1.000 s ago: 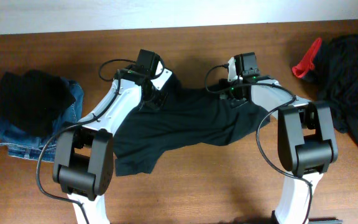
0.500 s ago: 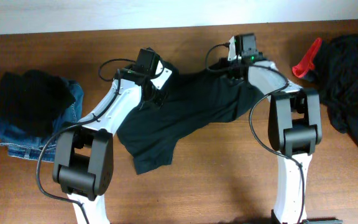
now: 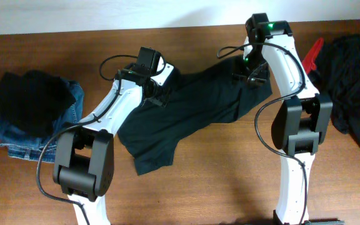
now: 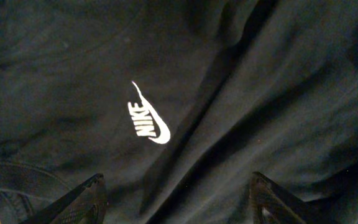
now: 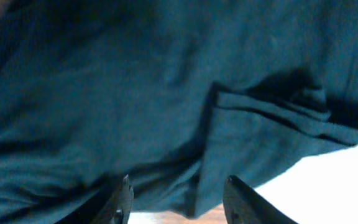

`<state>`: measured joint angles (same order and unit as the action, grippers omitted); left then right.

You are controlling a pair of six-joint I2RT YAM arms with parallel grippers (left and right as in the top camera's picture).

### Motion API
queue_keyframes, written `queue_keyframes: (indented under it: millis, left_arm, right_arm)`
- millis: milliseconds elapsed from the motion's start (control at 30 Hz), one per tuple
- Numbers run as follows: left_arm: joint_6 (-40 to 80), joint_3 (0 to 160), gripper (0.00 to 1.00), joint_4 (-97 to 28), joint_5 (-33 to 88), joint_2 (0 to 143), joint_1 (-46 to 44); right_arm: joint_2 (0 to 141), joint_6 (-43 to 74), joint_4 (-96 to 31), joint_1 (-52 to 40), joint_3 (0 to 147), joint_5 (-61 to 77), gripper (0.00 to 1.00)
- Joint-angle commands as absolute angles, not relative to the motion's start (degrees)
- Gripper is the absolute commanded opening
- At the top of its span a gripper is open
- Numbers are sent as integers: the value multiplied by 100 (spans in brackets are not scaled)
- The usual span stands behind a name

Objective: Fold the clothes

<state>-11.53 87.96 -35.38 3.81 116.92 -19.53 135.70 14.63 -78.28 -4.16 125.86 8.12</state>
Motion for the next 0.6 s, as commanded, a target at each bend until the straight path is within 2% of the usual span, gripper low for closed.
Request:
queue_keyframes:
  millis: [0,233,333,433,567]
  left_arm:
    - [-1122,8799,73,-3474,362,11743,-1933]
    - [-1122,8799,73,-3527,362,11743,-1933]
    - [-1122,8799,73,-3555,360,11743,-1933]
    - [-1125,8799,73,-3555,362,11743,-1933]
    - [-1125,8799,73,-3555,360,11743,-1933]
  right_arm:
    - [13537,1802,-7544,-410,12121,421,52]
    - [13537,2423,-6646,-399,10772,209,52]
    - [13537,2517,-6571,-399,10519,1,41]
    - [13524,2515,-6716,-399,10530,-139,26]
    - [13456,2475,-7013,-399,10545,-294,22]
